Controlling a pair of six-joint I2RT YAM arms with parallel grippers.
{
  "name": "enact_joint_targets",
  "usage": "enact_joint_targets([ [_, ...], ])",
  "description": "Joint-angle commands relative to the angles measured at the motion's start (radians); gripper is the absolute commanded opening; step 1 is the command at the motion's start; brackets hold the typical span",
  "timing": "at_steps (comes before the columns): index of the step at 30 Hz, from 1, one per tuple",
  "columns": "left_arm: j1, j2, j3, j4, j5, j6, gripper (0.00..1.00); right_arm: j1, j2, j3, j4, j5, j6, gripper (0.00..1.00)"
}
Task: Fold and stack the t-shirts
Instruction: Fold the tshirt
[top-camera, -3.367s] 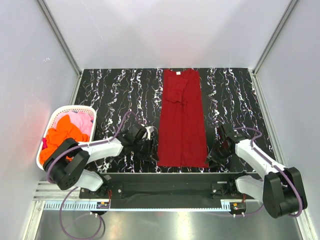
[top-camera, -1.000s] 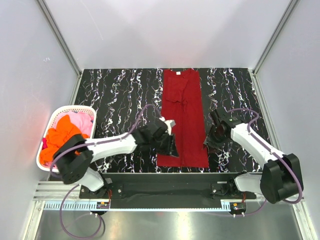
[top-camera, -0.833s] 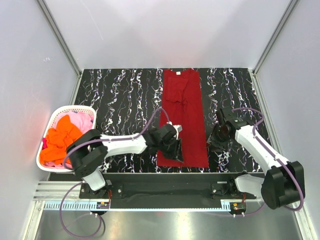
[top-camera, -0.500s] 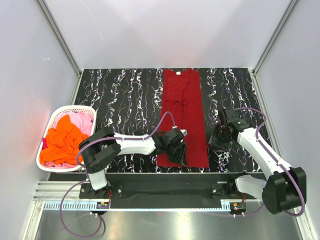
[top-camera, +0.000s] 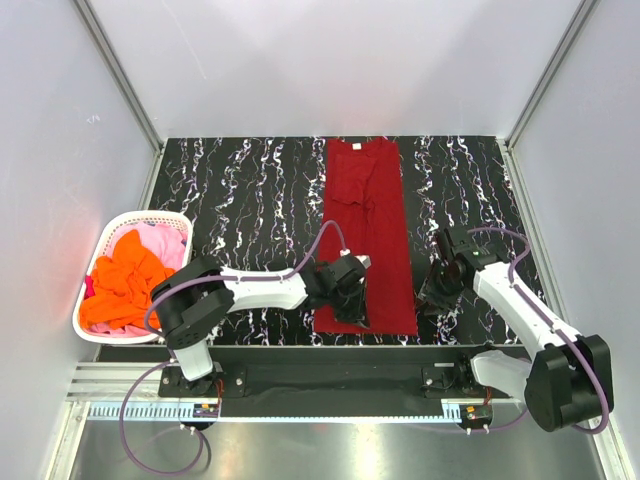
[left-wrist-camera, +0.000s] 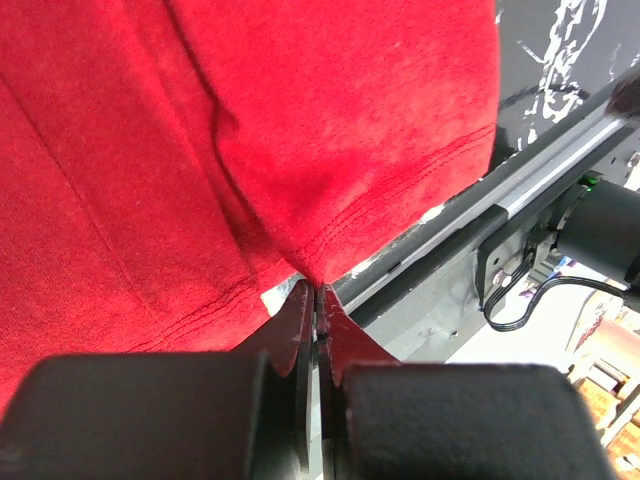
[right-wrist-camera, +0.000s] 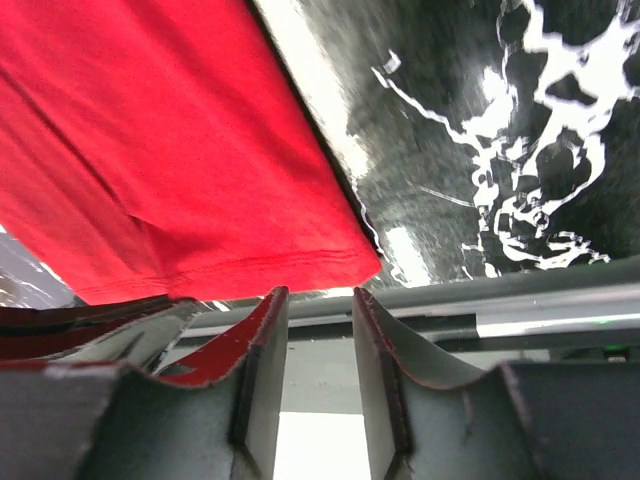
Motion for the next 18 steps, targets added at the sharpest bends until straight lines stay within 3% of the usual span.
enact_joint_targets([
  [1,-0.02,0.009,-0.014,0.03,-0.009,-0.028,0.0,-0.005,-0.017,-0.039,0.025,-0.048,0.033,0.37],
  [9,-0.038,0.034,-0.022,0.028,-0.009,-0.042,0.0,-0.003,-0.011,-0.096,0.094,-0.116,0.065,0.24],
  [18,-0.044,0.024,-0.043,0.016,-0.035,-0.042,0.0,-0.003,0.081,-0.149,0.182,-0.104,0.079,0.22],
])
